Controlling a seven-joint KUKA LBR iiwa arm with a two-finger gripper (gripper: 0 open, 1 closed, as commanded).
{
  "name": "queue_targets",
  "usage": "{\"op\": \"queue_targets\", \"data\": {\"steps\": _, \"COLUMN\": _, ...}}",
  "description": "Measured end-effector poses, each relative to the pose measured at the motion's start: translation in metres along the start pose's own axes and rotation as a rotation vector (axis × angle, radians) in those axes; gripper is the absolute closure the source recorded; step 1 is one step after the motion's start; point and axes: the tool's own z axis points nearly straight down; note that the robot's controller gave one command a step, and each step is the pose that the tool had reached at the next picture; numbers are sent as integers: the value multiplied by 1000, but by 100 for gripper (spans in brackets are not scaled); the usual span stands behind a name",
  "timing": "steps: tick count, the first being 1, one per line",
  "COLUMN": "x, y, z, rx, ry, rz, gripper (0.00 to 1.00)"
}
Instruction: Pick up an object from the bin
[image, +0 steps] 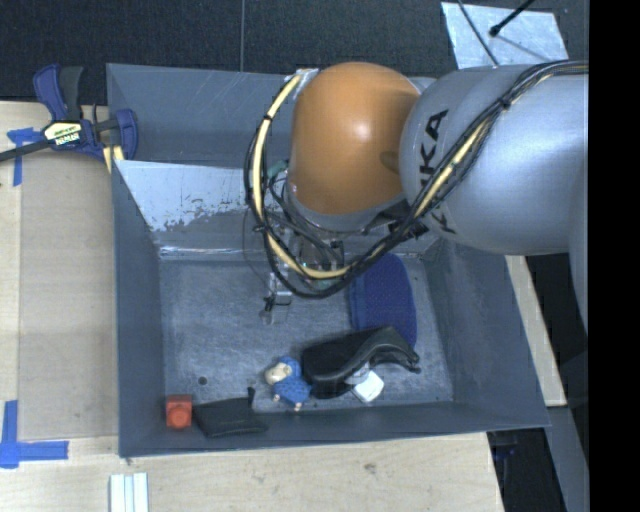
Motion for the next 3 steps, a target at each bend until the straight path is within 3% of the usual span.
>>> {"op": "queue_targets", "data": {"steps": 1, "x": 59, "y": -107, "z": 65, "rx": 4, "ry": 2, "rz": -87, "gripper": 0}}
{"op": "queue_targets", "data": {"steps": 2, "x": 52, "y": -39, "z": 120, "rx": -2, "ry": -1, "rz": -178, "gripper": 0}}
{"op": "queue_targets", "data": {"steps": 3, "x": 32, "y": -118, "z": 119, "rx": 1, "ry": -7, "rz": -242, "gripper": 0}}
